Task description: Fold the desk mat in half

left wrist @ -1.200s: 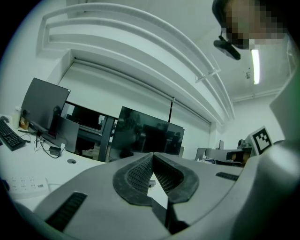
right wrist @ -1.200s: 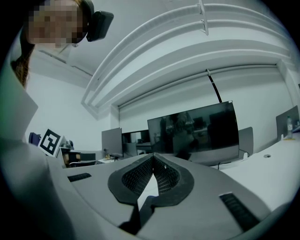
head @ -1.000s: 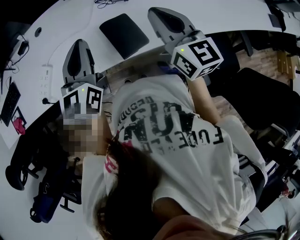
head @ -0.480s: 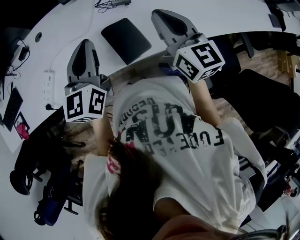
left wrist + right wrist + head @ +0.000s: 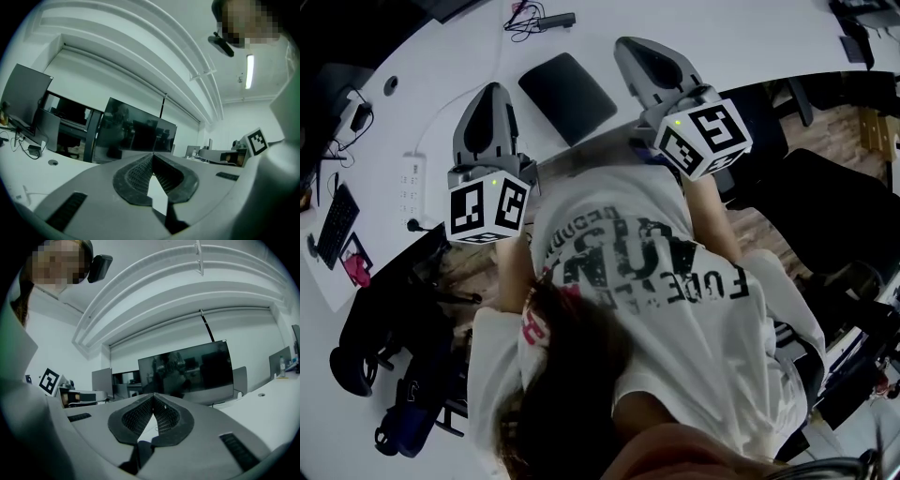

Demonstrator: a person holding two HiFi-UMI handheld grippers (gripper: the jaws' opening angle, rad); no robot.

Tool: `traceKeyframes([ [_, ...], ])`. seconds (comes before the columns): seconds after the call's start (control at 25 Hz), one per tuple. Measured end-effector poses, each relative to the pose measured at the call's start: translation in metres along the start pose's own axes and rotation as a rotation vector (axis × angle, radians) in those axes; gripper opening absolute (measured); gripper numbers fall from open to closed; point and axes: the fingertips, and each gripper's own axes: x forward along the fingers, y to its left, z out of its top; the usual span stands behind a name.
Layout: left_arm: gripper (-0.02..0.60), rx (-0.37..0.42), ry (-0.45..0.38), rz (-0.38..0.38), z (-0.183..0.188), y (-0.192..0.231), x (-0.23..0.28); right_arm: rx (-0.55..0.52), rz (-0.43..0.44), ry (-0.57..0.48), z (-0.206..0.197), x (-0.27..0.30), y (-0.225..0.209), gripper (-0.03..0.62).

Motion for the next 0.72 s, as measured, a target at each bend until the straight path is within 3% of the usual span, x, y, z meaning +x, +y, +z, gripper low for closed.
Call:
traceKeyframes([
  [0.28, 0.003, 0.038, 0.068, -0.013, -0.012, 0.003, -0.003, 0.025, -0.019, 0.046, -0.014, 0.012, 0.006, 0.0],
  [0.72, 0.003, -0.028, 0.136, -0.048, -0.041, 0.001, -0.029, 0.04, -0.04, 0.112, -0.038, -0.001, 0.034, 0.0],
])
